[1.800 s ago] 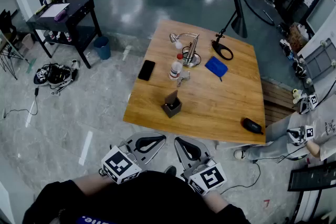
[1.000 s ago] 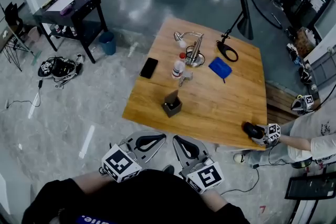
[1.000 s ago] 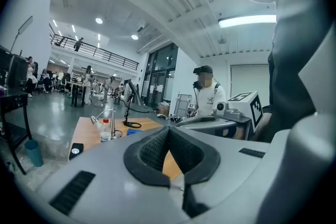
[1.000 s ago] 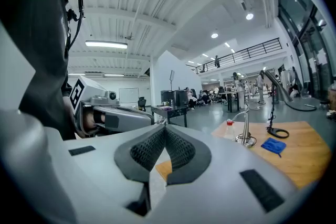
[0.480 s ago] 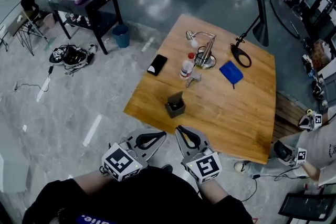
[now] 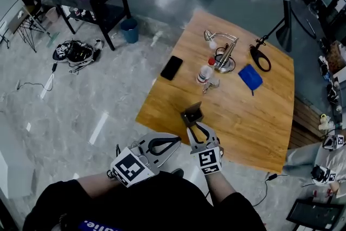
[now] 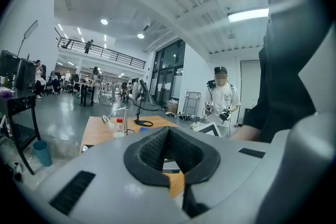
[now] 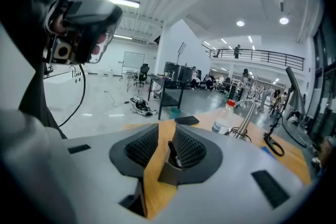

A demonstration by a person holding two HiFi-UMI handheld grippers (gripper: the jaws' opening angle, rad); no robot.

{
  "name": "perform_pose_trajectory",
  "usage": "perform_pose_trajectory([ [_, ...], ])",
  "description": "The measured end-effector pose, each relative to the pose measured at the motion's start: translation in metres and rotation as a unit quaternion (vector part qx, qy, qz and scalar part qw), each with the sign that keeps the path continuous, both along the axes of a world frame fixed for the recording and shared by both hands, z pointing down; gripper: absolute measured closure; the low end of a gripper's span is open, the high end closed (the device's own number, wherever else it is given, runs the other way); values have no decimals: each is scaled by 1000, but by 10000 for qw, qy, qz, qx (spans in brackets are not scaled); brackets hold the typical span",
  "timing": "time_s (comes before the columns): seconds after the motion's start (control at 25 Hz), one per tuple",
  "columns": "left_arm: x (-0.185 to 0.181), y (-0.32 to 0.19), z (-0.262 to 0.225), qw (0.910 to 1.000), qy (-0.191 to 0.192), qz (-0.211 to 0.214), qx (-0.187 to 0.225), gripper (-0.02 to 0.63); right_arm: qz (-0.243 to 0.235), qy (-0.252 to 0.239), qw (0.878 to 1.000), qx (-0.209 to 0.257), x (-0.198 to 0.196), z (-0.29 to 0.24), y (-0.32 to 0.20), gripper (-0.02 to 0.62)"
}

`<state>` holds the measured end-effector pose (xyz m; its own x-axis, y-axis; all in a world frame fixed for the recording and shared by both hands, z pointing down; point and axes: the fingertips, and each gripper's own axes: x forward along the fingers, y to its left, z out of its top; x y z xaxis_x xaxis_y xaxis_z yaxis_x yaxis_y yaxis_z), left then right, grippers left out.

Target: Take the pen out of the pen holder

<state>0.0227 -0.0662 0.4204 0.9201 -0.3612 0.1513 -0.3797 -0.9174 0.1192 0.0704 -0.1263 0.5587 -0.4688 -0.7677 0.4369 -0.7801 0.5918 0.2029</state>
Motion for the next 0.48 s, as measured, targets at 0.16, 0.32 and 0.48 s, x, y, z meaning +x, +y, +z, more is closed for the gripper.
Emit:
perform_pose_trajectory([
  [0.16, -7, -18, 5, 9999, -6, 5, -153, 597, 41, 413, 9991, -104, 1, 27, -23, 509],
  [0.32, -14, -29, 12, 9998, -63, 78, -143, 597, -19, 775, 9968, -173, -3, 50, -37, 509],
  [0.48, -19, -35, 16, 9998, -63, 107, -153, 597, -59, 1093, 9936, -267, -5, 72, -46, 509],
])
